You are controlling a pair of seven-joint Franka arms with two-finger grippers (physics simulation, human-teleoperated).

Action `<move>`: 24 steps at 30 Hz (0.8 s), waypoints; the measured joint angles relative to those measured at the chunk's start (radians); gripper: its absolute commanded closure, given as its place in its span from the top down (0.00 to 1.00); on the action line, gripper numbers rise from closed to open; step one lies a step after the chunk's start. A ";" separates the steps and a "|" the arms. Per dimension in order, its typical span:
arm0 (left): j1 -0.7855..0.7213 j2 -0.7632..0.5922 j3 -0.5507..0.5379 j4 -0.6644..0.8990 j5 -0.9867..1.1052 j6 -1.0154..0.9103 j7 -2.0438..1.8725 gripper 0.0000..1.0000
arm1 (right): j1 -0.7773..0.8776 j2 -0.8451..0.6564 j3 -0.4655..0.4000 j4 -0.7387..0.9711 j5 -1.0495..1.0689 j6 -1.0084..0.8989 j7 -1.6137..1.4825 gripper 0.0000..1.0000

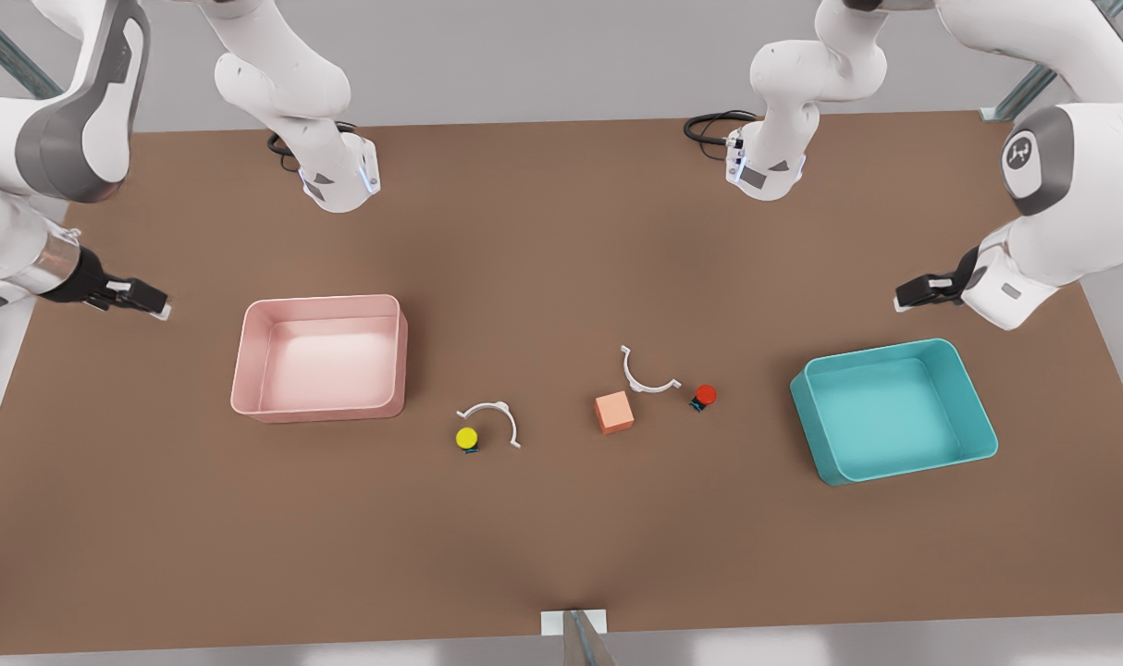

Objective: Place the red button in the blue storage box with the left arm, and place the yellow button in the pink storage box with the right arm

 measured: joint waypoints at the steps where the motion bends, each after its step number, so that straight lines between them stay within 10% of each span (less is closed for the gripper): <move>1: -0.010 0.003 -0.001 0.001 0.002 0.012 0.002 1.00 | -0.026 0.001 0.003 -0.001 0.001 0.008 0.003 1.00; 6: -0.195 0.221 -0.035 -0.010 -0.004 0.135 0.006 1.00 | -0.146 0.092 0.056 0.080 0.004 0.038 0.017 1.00; 11: -0.299 0.302 -0.037 -0.276 -0.020 0.465 0.005 1.00 | 0.359 0.384 0.072 0.321 -0.001 0.081 0.042 1.00; 24: -0.378 0.387 -0.037 -0.532 -0.092 1.068 0.005 0.90 | 0.634 0.697 0.068 0.258 -0.031 0.505 0.135 1.00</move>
